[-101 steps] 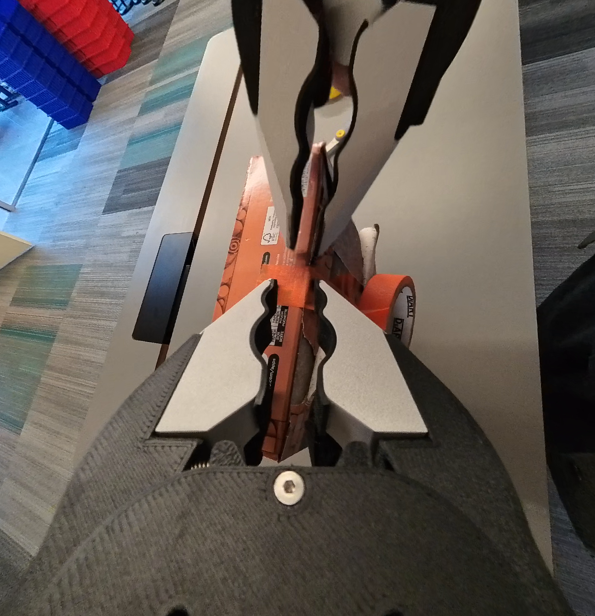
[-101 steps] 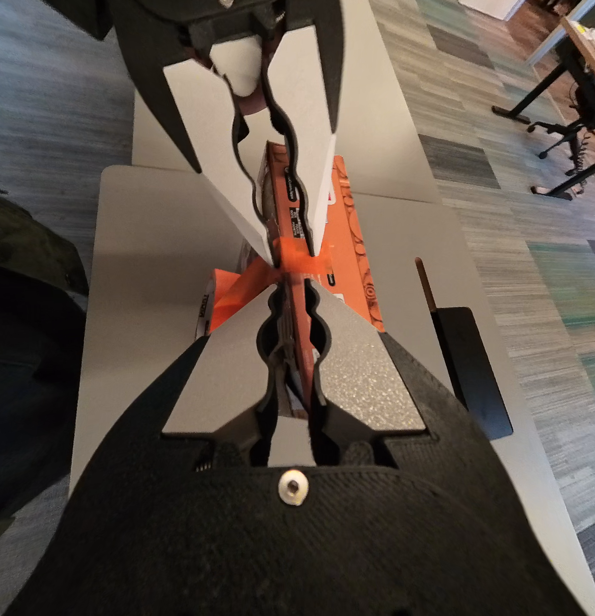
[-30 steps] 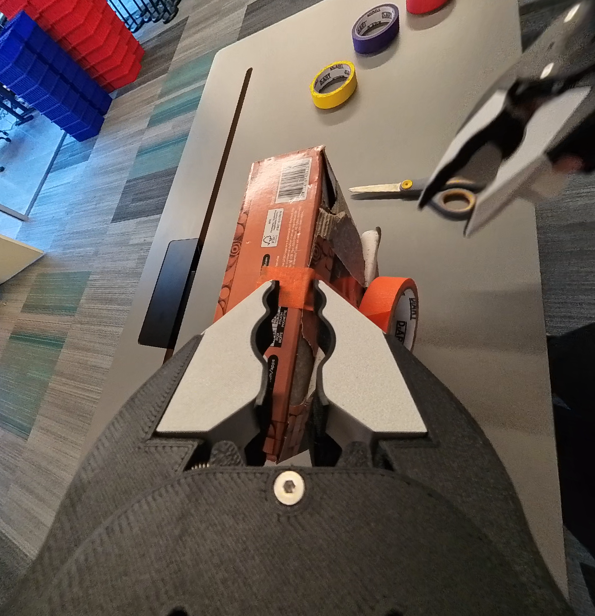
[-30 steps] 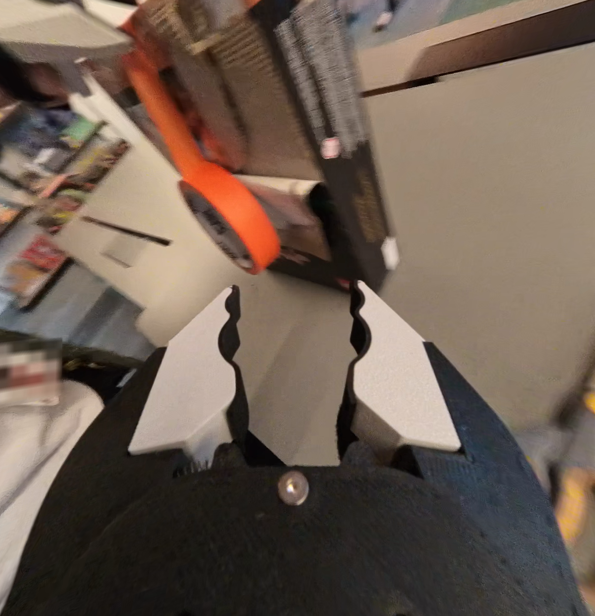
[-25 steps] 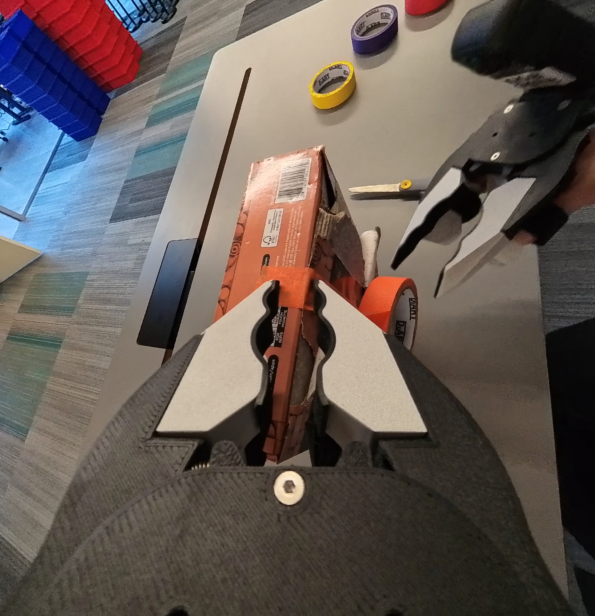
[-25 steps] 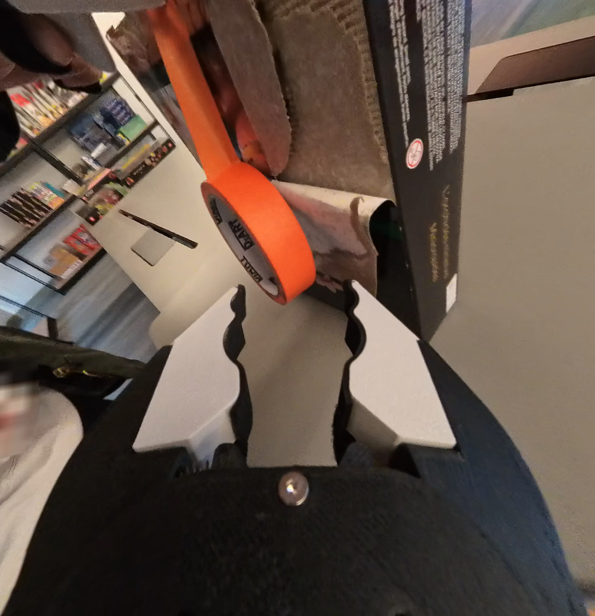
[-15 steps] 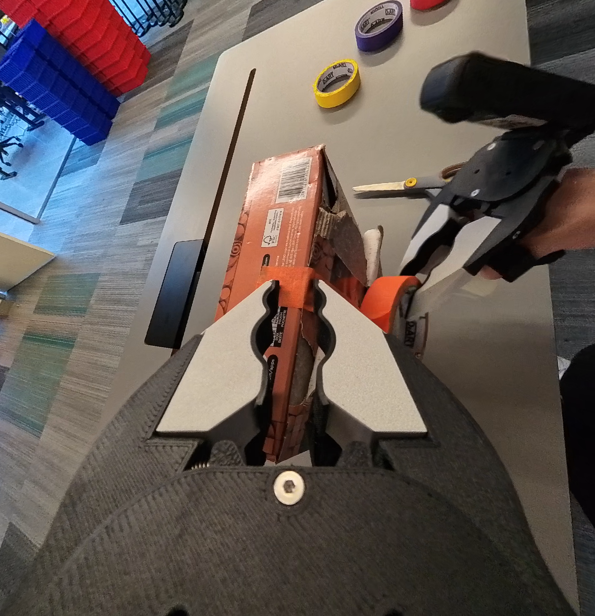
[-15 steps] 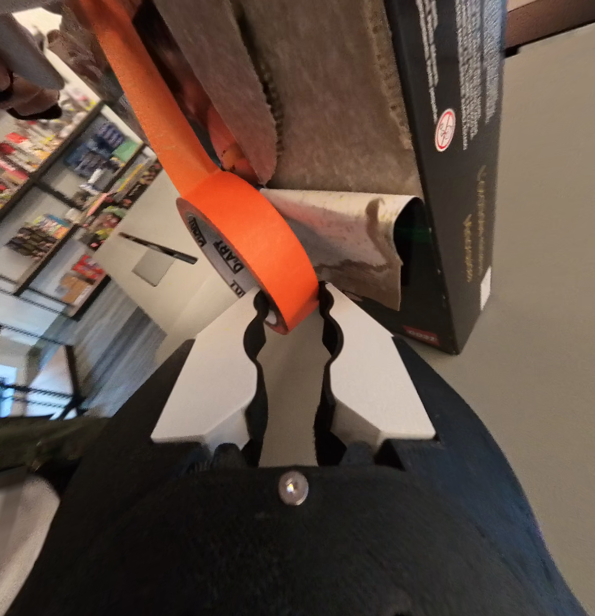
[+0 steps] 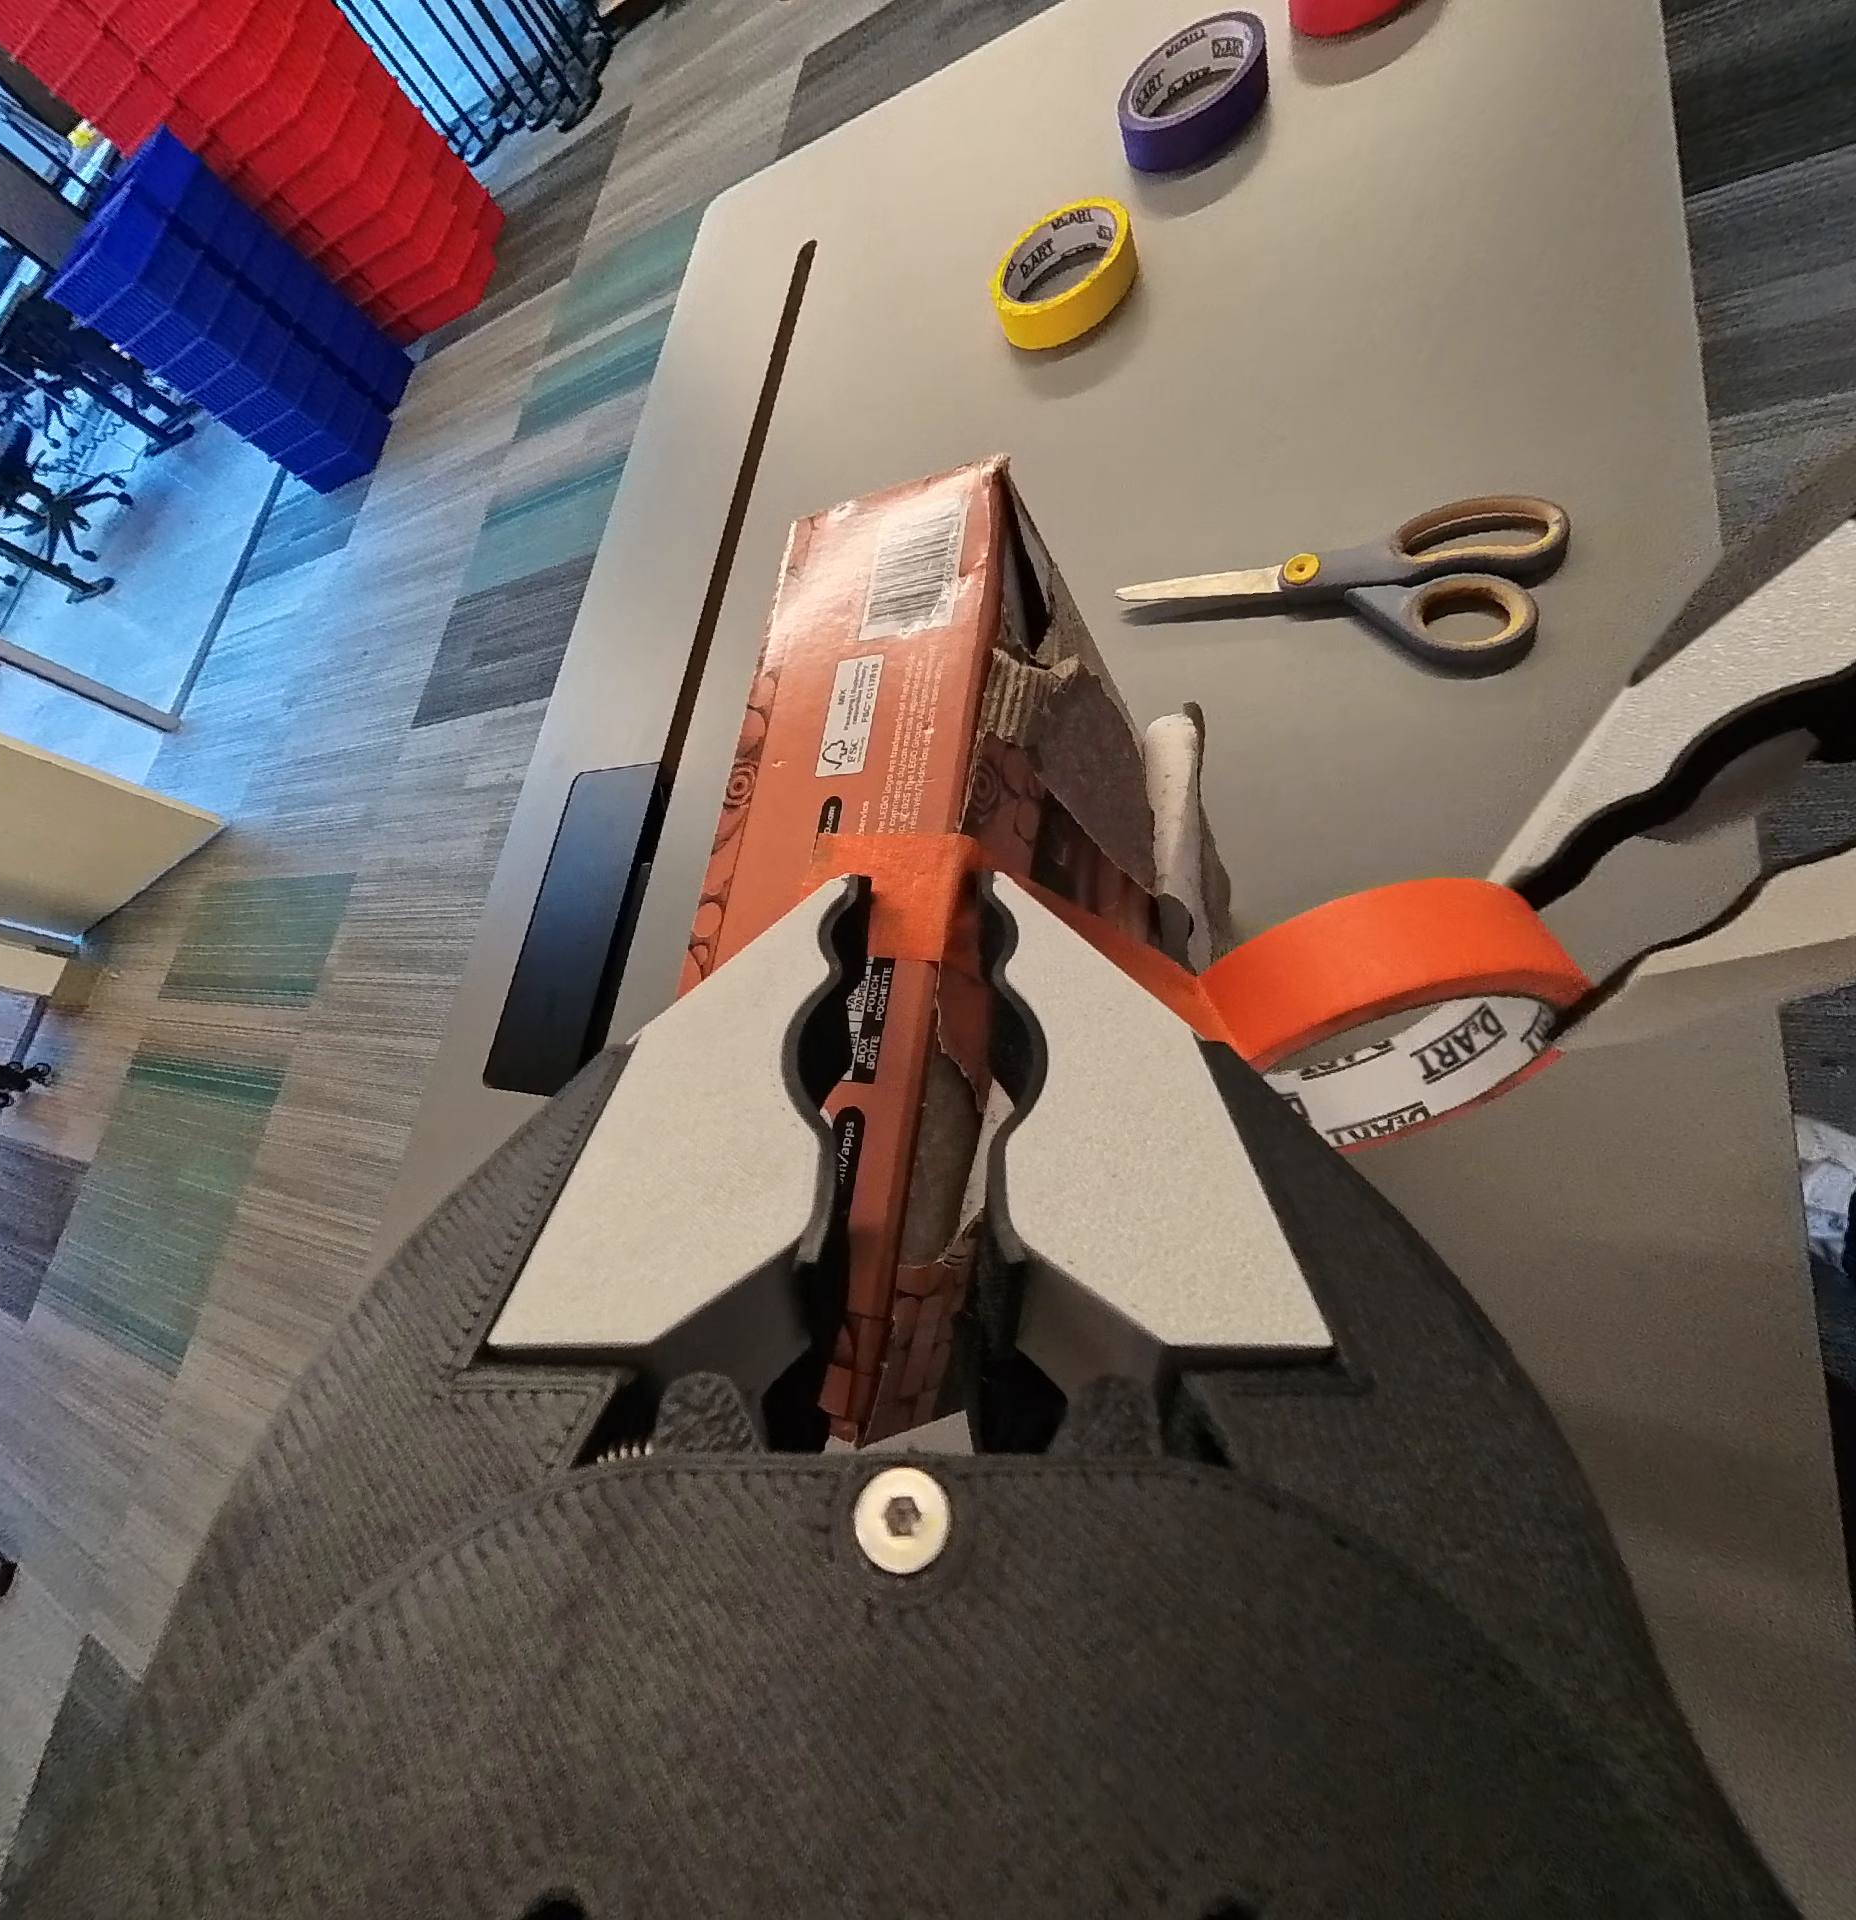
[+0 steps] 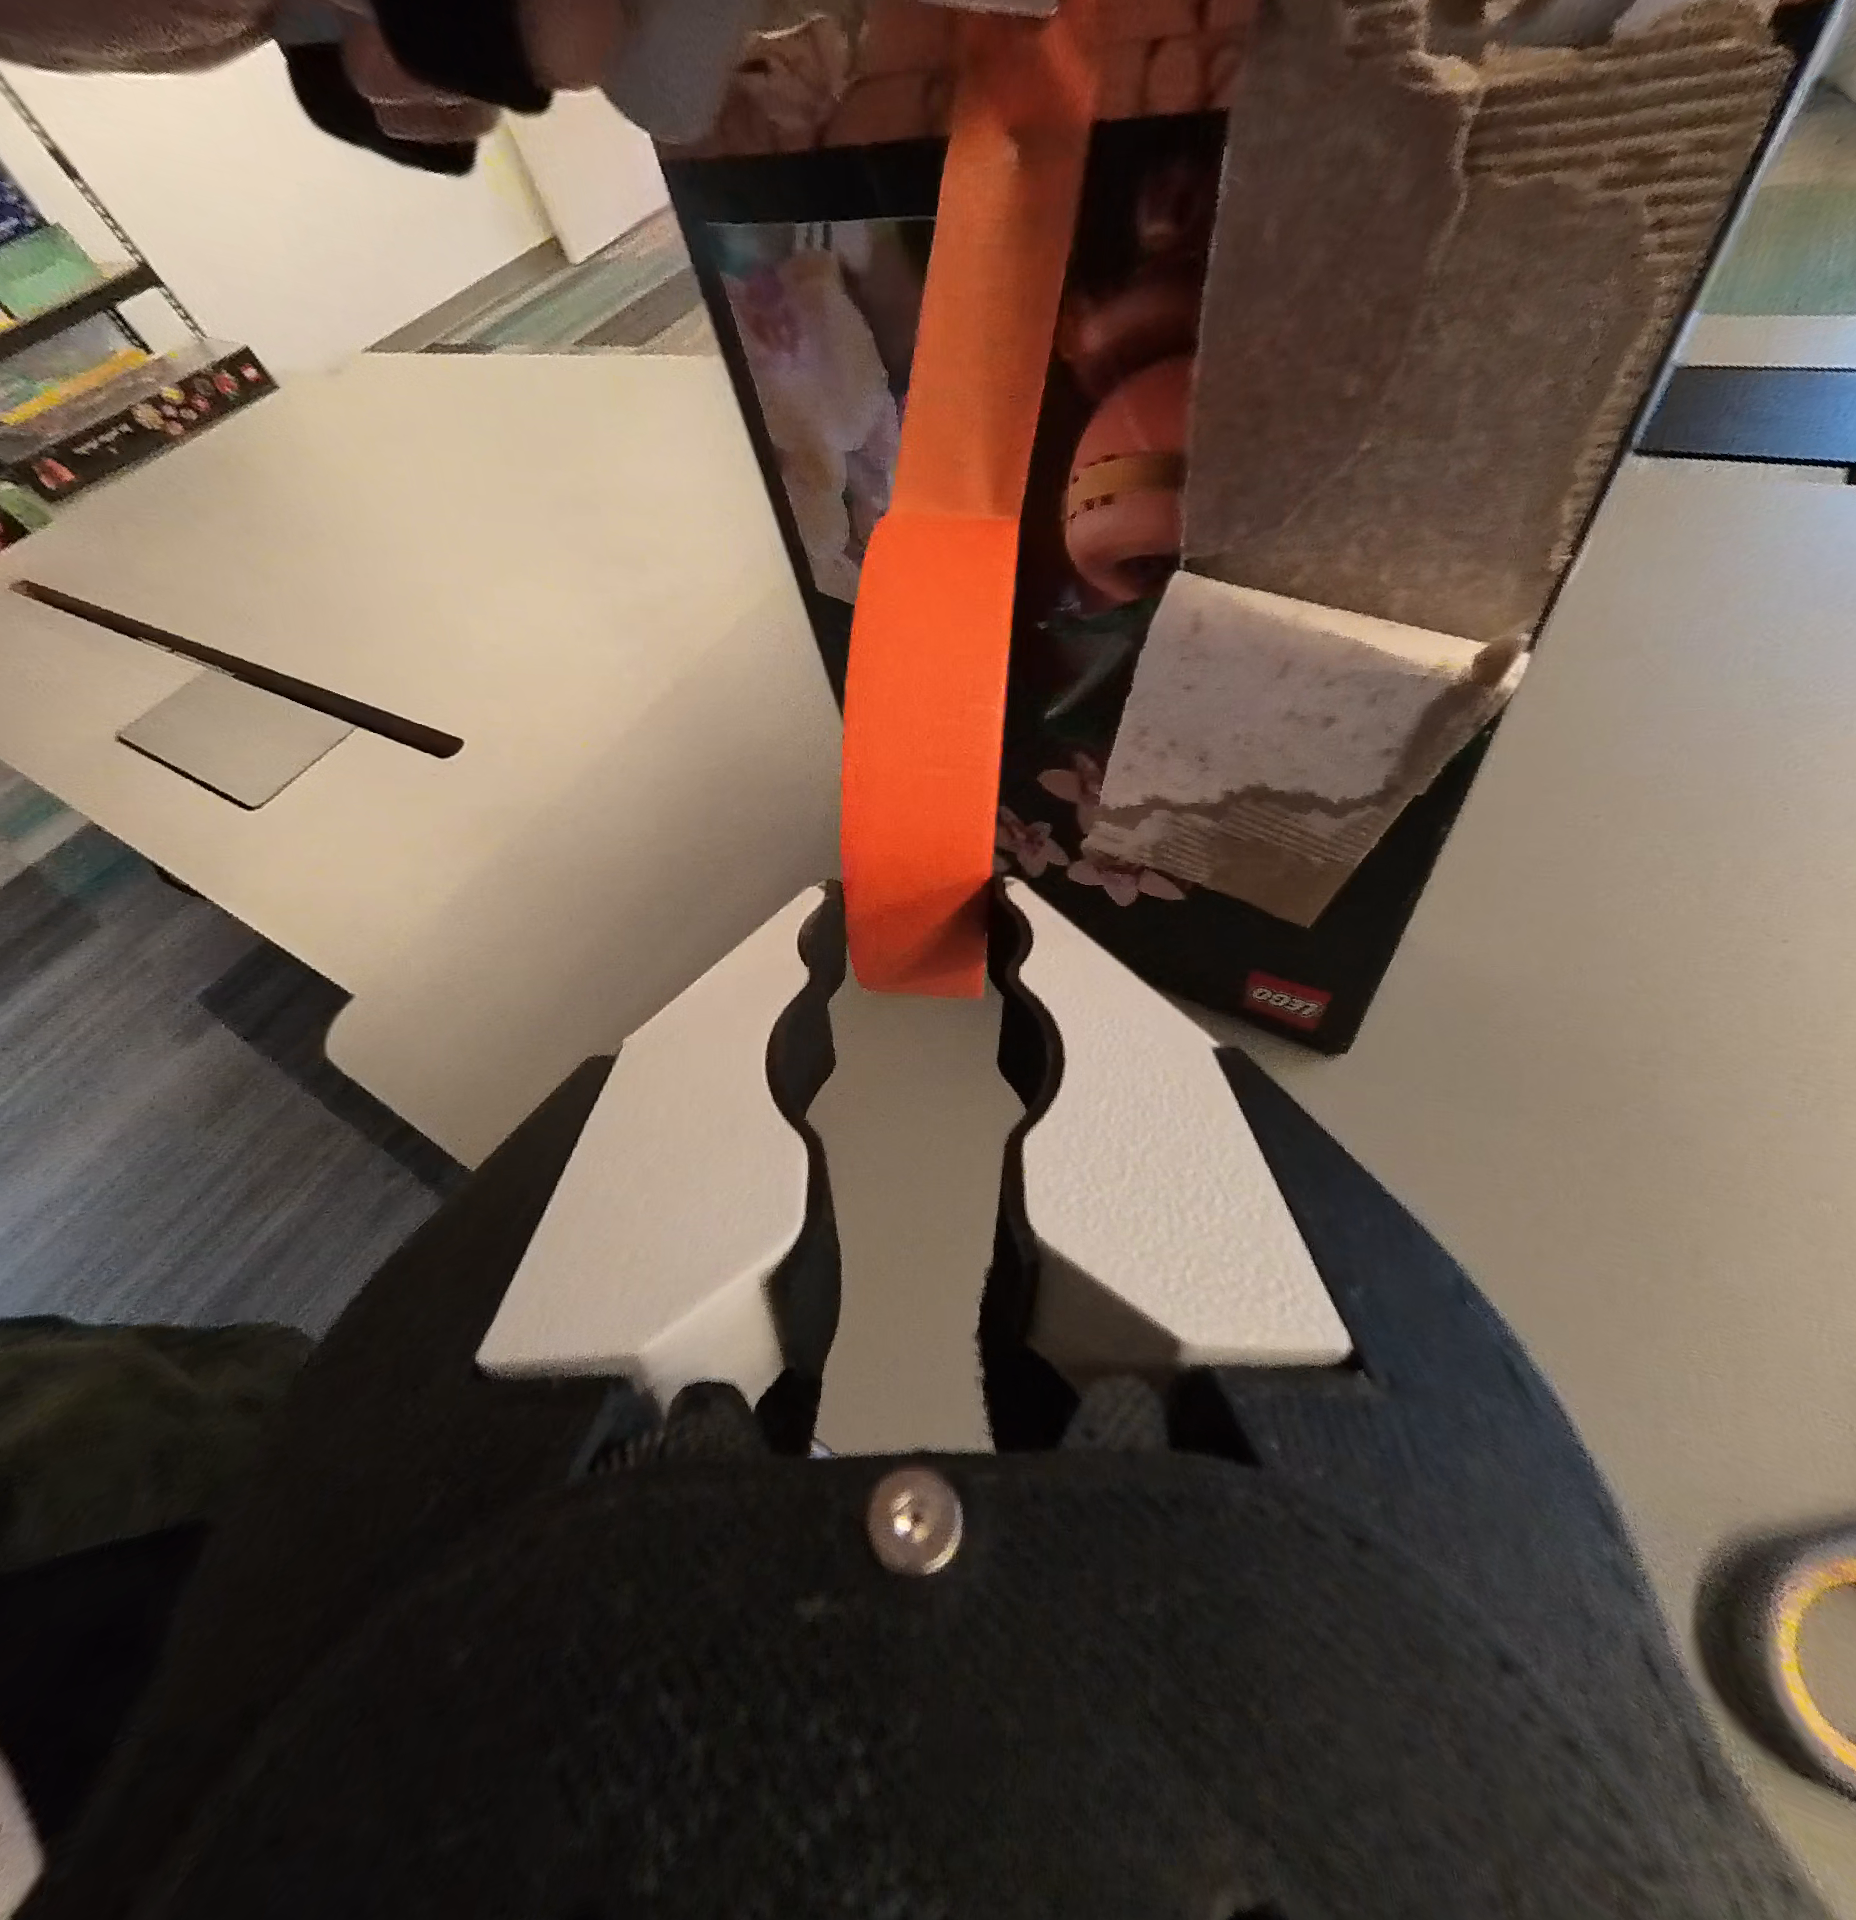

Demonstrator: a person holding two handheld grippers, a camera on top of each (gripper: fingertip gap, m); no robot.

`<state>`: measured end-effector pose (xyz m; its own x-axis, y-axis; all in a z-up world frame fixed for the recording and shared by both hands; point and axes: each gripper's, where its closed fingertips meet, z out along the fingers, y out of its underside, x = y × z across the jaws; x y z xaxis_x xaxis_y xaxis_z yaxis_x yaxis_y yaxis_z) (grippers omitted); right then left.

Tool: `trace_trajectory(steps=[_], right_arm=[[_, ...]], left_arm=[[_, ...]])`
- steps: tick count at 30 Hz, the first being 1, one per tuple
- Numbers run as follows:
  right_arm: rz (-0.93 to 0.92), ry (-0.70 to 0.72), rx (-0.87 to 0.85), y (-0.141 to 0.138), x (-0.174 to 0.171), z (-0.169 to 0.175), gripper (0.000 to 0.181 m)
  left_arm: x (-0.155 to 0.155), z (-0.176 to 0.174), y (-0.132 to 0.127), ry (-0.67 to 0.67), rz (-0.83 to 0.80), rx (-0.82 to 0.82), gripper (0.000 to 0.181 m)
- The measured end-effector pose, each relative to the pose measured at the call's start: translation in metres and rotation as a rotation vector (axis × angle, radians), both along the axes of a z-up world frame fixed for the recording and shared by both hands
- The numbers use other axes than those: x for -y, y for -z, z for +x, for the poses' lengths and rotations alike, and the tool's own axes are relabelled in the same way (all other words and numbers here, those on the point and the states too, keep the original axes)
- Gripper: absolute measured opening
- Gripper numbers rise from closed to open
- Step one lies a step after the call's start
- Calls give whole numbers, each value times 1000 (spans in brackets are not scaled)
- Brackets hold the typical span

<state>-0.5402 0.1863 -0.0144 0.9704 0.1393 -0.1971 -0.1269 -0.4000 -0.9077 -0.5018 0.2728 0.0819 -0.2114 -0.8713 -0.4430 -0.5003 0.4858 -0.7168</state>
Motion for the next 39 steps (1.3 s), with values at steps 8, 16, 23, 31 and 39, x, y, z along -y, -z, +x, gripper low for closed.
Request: trace_trajectory(steps=[8,16,23,31,39], right_arm=[[4,-35,-44,0,-12,-30,28],[-16,87,-77,6,-9,-35,46],[10,67,-287,6,-2,-23,51],[-114,349,-143,31,48,99,28],[-654,489,28,126,115,225,28]], left_arm=[[0,-1,0,43,-6,-3,18],[-1,-1,0,91,-23,-12,18],[-1,-2,0,108,-21,-7,17],[0,-2,0,110,-14,-5,17],[-2,-2,0,115,-5,4,17]])
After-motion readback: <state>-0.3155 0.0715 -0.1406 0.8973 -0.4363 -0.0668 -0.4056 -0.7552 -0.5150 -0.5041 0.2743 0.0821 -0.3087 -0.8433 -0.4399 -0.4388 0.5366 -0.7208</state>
